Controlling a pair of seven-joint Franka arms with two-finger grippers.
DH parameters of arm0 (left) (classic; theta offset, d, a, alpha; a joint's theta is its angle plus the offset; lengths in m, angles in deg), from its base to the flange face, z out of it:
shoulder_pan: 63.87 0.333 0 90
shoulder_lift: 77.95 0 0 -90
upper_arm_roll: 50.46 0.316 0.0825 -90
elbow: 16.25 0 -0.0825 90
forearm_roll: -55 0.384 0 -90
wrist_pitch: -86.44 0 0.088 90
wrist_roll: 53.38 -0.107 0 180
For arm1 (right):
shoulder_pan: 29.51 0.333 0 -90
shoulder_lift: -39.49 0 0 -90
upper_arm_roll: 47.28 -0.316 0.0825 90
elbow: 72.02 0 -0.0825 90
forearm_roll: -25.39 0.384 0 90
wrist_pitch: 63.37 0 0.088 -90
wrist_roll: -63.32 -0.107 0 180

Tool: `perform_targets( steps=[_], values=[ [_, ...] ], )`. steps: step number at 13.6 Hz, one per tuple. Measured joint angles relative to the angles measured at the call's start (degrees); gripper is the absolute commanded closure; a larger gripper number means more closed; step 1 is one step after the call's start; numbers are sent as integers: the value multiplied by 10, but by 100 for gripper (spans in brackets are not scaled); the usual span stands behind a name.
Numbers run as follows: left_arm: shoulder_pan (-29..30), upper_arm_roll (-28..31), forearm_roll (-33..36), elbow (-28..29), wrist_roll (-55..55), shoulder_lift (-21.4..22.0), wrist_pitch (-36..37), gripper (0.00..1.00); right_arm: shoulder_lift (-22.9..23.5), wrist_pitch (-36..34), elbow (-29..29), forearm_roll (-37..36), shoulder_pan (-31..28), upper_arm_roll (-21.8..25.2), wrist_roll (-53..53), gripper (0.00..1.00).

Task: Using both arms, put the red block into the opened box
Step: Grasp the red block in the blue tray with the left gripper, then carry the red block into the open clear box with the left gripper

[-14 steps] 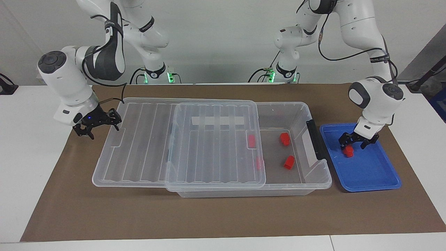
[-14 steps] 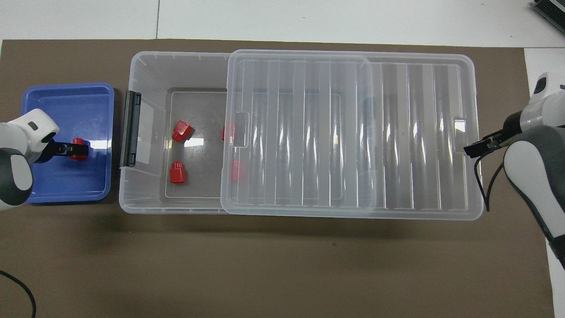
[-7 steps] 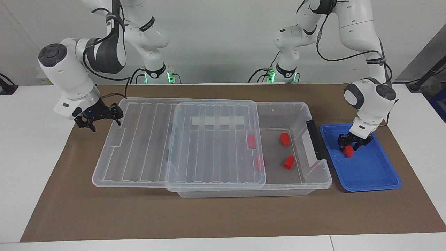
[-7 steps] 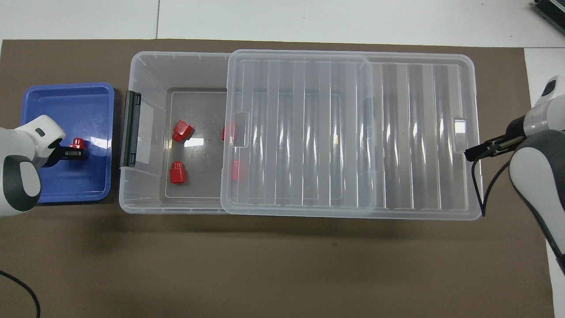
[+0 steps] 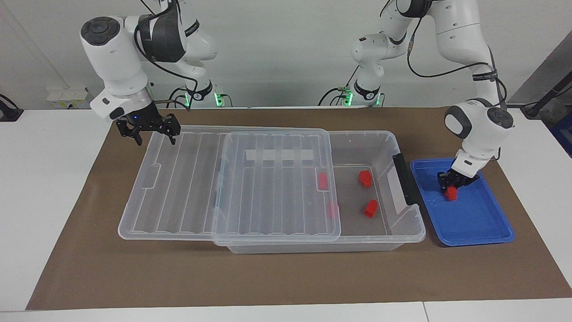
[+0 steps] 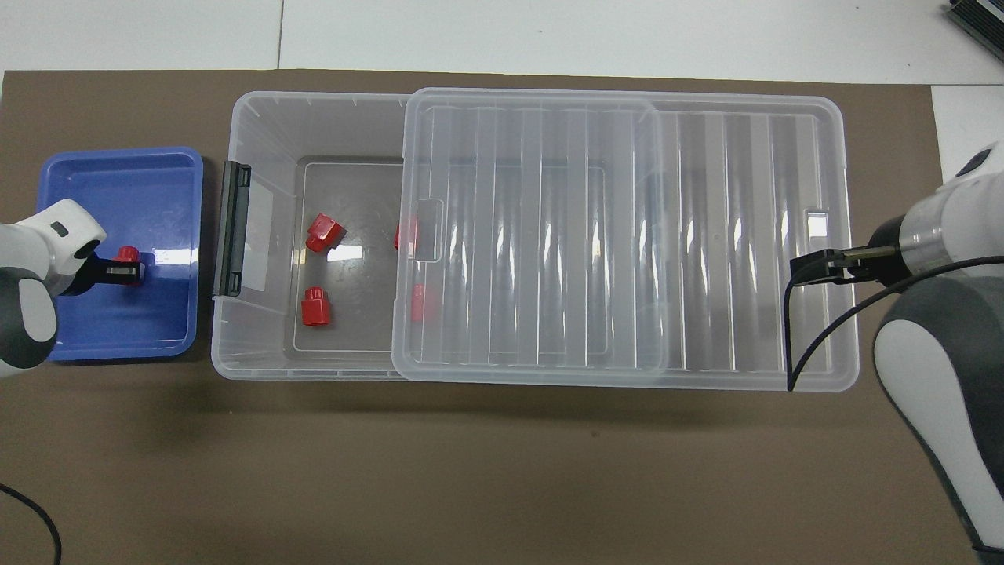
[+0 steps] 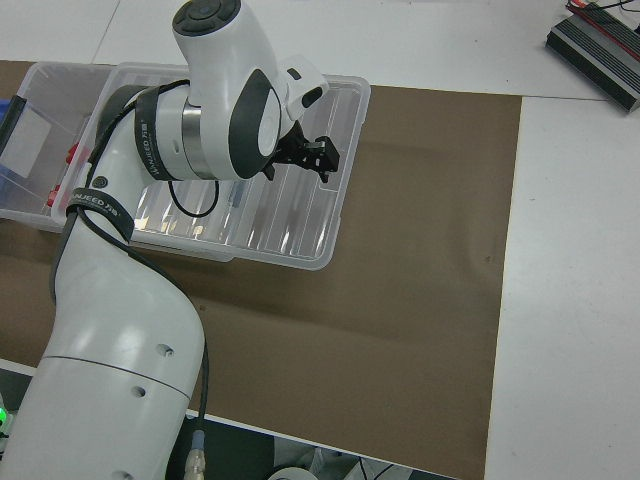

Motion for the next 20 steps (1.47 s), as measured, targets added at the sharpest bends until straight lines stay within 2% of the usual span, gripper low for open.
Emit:
perform_targets(
  steps=[2, 4, 7, 10, 13, 20],
  values=[
    [-1, -3, 0, -89, 28, 6, 122, 100, -2, -4, -21, 0, 5, 0, -21, 0],
    [-6, -8, 0, -161, 68, 19, 213, 100, -1, -25, -51, 0, 5, -2, -53, 0],
    [-36, -13, -1, -191, 144, 51, 280, 100, 8, -78, -110, 0, 6, -11, -78, 0],
    [-116, -17, -3, -198, 288, 72, 312, 100, 16, -113, -147, 0, 5, -11, -79, 0],
    [-188, -20, -4, -200, 408, 73, 321, 100, 24, -122, -157, 0, 1, -11, -79, 0],
    [-214, -23, -11, -196, 554, 73, 307, 100, 37, -122, -154, 0, -4, -10, -79, 0]
  ],
)
